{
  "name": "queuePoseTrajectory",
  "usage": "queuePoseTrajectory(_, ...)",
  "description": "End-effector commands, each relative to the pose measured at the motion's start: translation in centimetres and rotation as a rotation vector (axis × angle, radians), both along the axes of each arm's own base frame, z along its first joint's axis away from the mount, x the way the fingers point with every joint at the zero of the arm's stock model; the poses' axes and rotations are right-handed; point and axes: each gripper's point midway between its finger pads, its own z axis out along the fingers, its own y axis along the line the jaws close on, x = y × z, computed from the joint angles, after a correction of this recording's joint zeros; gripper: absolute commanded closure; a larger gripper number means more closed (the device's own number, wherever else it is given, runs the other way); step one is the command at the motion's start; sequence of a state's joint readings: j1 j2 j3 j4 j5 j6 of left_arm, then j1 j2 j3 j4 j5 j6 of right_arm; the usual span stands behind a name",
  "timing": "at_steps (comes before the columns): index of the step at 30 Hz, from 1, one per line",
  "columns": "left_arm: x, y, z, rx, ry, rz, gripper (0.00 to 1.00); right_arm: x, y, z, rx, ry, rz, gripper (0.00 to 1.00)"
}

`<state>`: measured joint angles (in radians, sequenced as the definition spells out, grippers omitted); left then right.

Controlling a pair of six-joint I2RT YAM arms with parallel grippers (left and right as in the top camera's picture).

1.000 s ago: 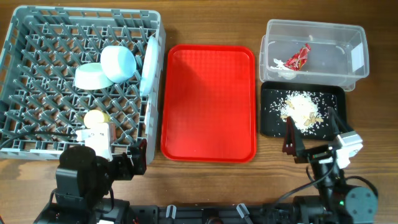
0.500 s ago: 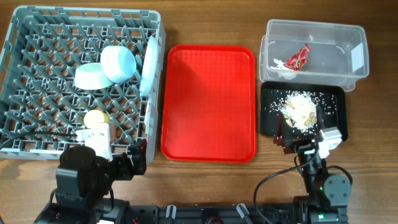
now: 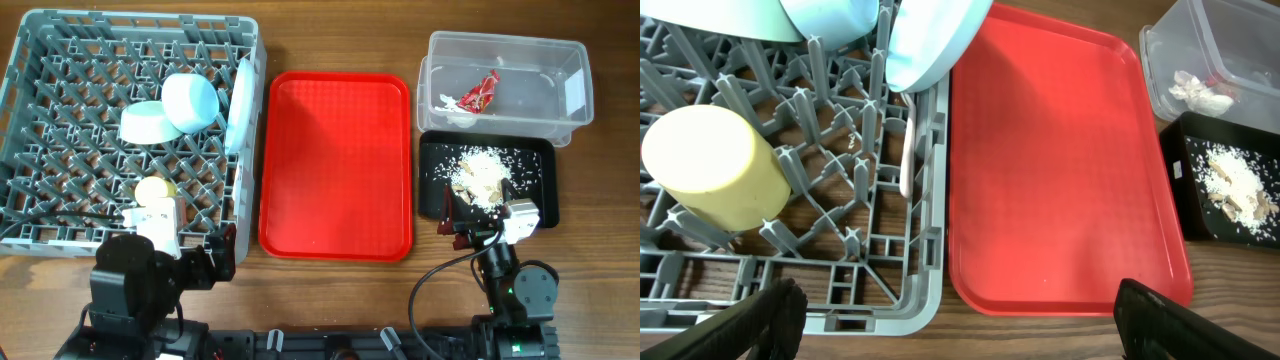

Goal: Sort waste into correct bins and load items into the dishwasher rack

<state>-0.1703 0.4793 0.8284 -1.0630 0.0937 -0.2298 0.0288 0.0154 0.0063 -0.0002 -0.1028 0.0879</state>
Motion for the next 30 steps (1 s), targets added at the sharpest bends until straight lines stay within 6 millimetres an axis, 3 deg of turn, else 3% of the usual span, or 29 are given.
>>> queuePoseTrajectory(1, 0.0, 0.2, -0.1, 0.018, -0.003, -0.002, 0.00, 0.0, -0.2, 0.3, -0.009, -0.016, -0.012, 0.00)
queuePoseTrajectory(23, -0.1, 0.3, -0.2, 0.019, -0.004, 0.002, 0.00, 0.0, -0.2, 0.3, -0.008, -0.014, -0.012, 0.00)
queuePoseTrajectory(26, -0.1, 1.2, -0.1, 0.019, -0.027, 0.053, 0.00, 0.0, -0.2, 0.3, -0.009, -0.014, -0.012, 0.00)
queuePoseTrajectory(30, 1.3, 2.6, -1.1, 0.005, -0.140, 0.136, 0.00, 0.0, -0.2, 0.3, -0.009, -0.014, -0.012, 0.00)
